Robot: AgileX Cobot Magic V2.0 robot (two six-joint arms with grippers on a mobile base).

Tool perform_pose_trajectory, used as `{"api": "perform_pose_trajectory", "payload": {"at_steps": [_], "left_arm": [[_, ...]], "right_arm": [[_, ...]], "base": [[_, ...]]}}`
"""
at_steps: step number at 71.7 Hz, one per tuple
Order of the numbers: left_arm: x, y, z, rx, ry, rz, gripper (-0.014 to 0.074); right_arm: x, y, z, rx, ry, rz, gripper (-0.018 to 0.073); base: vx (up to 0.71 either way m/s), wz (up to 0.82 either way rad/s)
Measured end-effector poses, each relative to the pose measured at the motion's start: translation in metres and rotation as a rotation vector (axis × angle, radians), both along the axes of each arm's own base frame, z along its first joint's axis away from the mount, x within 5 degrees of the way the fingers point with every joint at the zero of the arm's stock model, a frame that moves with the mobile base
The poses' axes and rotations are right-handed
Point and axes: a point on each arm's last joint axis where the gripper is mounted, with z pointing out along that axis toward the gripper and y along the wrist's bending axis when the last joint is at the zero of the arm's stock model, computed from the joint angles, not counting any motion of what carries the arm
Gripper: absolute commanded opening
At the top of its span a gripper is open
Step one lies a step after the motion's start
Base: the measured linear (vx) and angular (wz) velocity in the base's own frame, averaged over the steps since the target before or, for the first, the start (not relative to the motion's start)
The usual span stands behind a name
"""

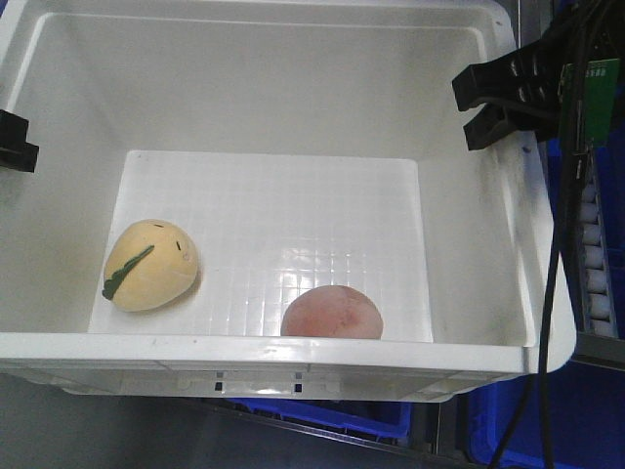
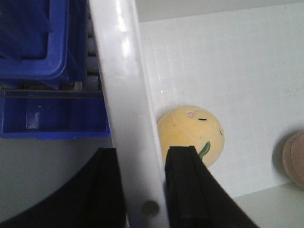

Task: Place moving items into box and shelve
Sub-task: 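Hold the tote level with both grippers as the base aligns with shelf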

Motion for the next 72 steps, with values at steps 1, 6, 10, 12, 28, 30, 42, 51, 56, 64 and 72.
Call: {"api": "perform_pose_trajectory", "payload": {"at_steps": [1, 6, 10, 12, 28, 30, 42, 51, 56, 64, 72], "left_arm": [[0.0001, 0.0, 0.0, 0.0, -0.001, 0.0, -0.0017], [0.0001, -0.0001, 0.0001, -0.001, -0.001, 0.0, -0.0017], [0.0, -0.0001, 0.0001, -0.002, -0.001, 0.0, -0.0017], [0.0, -0.0001, 0.0001, -0.002, -0.001, 0.0, -0.0017], [0.0, -0.0001, 0.0001, -0.002, -0.001, 0.0, -0.0017], [0.0, -0.0001, 0.0001, -0.002, -0.001, 0.0, -0.0017], [0.0, -0.0001, 0.0001, -0.002, -0.001, 0.0, -0.0017], [0.0, -0.0001, 0.0001, -0.002, -0.001, 0.0, -0.0017], [0.0, -0.0001, 0.0001, -0.002, -0.001, 0.0, -0.0017], [0.0, -0.0001, 0.0001, -0.002, -0.001, 0.0, -0.0017], [0.0, -0.0001, 0.0001, -0.002, -0.001, 0.0, -0.0017]], "right_arm": [[0.0, 0.0, 0.0, 0.0, 0.0, 0.0, -0.0012], [0.0, 0.0, 0.0, 0.0, 0.0, 0.0, -0.0012], [0.0, -0.0001, 0.0, -0.001, 0.0, 0.0, -0.0012], [0.0, -0.0001, 0.0, -0.001, 0.0, 0.0, -0.0012], [0.0001, -0.0001, 0.0, -0.001, -0.001, 0.0, -0.0012], [0.0001, -0.0001, 0.0, -0.001, -0.001, 0.0, -0.0012], [0.0001, -0.0001, 0.0, -0.001, -0.001, 0.0, -0.0012], [0.0001, -0.0001, 0.0, -0.001, -0.001, 0.0, -0.0012], [0.0, -0.0001, 0.0, -0.001, 0.0, 0.0, -0.0012], [0.0, -0.0001, 0.0, -0.001, 0.0, 0.0, -0.0012], [0.0, -0.0001, 0.0, -0.001, 0.0, 0.0, -0.0012]], "base": [[0.15, -0.18], [0.14, -0.2], [0.12, -0.23], [0.11, -0.23], [0.08, -0.21], [0.06, -0.18], [0.04, -0.15], [0.03, -0.14], [0.04, -0.14], [0.04, -0.16], [0.04, -0.16]]}}
